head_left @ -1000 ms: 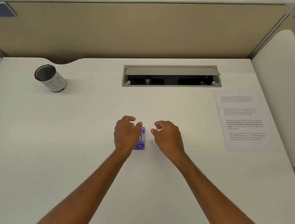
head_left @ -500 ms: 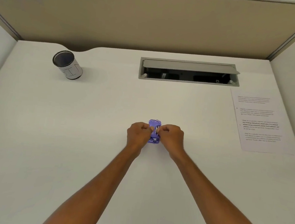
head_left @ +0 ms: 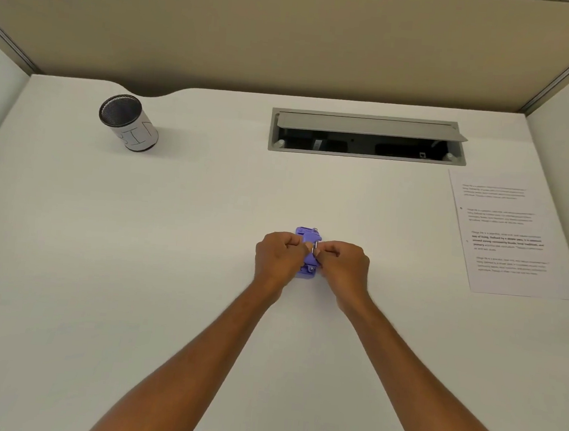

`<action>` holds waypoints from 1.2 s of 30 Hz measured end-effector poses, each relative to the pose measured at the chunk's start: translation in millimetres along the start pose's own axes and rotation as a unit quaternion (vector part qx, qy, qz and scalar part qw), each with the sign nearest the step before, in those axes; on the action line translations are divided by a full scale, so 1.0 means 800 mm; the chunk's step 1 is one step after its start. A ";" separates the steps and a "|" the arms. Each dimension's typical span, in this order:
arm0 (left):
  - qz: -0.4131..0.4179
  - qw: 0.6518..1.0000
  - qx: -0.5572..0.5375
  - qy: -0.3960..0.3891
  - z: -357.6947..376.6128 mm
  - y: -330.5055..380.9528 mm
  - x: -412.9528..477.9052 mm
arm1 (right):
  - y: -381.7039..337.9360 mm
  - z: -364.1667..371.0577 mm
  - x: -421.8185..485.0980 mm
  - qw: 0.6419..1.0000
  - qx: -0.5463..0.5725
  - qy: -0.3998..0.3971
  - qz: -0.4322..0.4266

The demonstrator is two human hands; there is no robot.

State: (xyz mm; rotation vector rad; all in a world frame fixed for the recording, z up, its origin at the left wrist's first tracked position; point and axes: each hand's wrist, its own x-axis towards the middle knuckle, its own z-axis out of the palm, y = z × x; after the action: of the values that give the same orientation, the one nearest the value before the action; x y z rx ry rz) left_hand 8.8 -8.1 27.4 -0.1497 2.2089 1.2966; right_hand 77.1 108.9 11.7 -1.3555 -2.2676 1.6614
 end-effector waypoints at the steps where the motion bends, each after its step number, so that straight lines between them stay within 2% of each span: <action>1: -0.004 1.000 0.001 -0.001 0.001 0.000 0.000 | 0.001 0.000 0.001 1.000 -0.003 -0.002 0.001; 11: -0.020 0.999 -0.037 -0.007 -0.017 0.007 0.000 | -0.013 0.004 0.004 1.000 0.017 -0.010 0.000; 17: 0.002 0.998 -0.058 0.014 -0.083 0.006 0.005 | -0.058 0.036 -0.006 0.996 0.058 -0.065 -0.018; 28: -0.002 0.992 -0.043 0.119 -0.271 -0.036 0.026 | -0.143 0.195 -0.049 0.972 0.090 -0.216 -0.021; 36: -0.032 0.987 -0.022 0.157 -0.384 -0.094 0.046 | -0.172 0.321 -0.085 0.963 0.079 -0.256 0.000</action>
State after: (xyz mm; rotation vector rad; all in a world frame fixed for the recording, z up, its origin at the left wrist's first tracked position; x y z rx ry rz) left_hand -121.8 -296.4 63.6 -0.4662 2.4132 1.3629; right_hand -88.8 -138.9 38.2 -0.9719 -2.2867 2.3590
